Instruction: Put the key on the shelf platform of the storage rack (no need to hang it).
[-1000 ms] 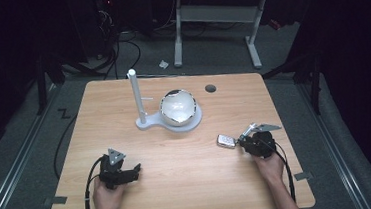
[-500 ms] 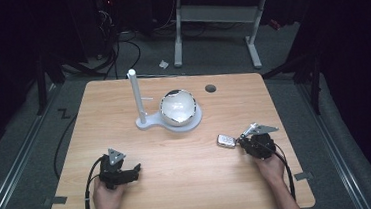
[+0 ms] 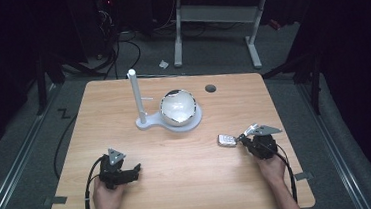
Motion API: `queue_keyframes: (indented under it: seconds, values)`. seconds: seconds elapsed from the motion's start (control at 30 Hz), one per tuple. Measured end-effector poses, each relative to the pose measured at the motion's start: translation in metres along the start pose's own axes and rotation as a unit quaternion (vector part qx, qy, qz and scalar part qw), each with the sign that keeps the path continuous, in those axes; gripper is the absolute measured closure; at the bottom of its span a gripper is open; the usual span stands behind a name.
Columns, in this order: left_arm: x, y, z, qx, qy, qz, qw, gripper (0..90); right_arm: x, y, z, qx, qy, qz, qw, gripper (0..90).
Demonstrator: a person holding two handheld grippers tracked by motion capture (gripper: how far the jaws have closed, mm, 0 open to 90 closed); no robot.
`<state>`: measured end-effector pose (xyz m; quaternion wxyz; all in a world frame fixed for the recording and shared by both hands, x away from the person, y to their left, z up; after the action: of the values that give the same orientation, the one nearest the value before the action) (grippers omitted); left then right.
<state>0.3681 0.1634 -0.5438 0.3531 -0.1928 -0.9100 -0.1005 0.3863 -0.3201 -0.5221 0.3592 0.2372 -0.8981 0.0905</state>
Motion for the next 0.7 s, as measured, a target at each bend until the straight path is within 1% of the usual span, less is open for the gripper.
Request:
queue_keyframes:
  seconds: [0.07, 0.13, 0.17, 0.27, 0.43, 0.53, 0.57, 0.7]
  values:
    - [0.0, 0.0, 0.0, 0.0, 0.0, 0.0, 1.0, 16.6, 0.002, 0.0, -0.001, -0.001, -0.003, 0.0, 1.0, 87.4]
    - [0.0, 0.0, 0.0, 0.0, 0.0, 0.0, 1.0, 16.6, 0.007, -0.002, -0.003, -0.006, -0.014, -0.005, 0.9999, 87.4]
    - [0.0, 0.0, 0.0, 0.0, 0.0, 0.0, 1.0, 16.6, 0.007, -0.002, -0.003, -0.006, -0.014, -0.005, 0.9999, 87.4]
    - [0.0, 0.0, 0.0, 0.0, 0.0, 0.0, 1.0, 16.6, 0.016, -0.003, -0.007, -0.01, -0.026, -0.007, 0.9996, 87.3]
    - [0.0, 0.0, 0.0, 0.0, 0.0, 0.0, 1.0, 16.6, 0.029, -0.003, -0.015, -0.005, -0.043, -0.01, 0.999, 87.3]
    - [0.0, 0.0, 0.0, 0.0, 0.0, 0.0, 1.0, 16.6, 0.034, -0.004, -0.018, -0.007, -0.052, -0.014, 0.9985, 87.3]
    - [0.0, 0.0, 0.0, 0.0, 0.0, 0.0, 1.0, 16.6, 0.039, -0.004, -0.021, -0.007, -0.057, -0.017, 0.9982, 87.3]
    - [0.0, 0.0, 0.0, 0.0, 0.0, 0.0, 1.0, 16.6, 0.045, -0.004, -0.025, -0.007, -0.064, -0.021, 0.9977, 87.3]
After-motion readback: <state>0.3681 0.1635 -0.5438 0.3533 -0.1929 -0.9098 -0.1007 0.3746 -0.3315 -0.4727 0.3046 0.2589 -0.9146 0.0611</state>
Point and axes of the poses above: each handheld gripper's, and its own axes: x roughly backward along the jaws, z roughly out of its underside, y roughly to its left, the point moved 1 cm from there along -x, roughly forward along the jaws, and after that the axes turned 5 degrees about -z, right-handed, at the moved point
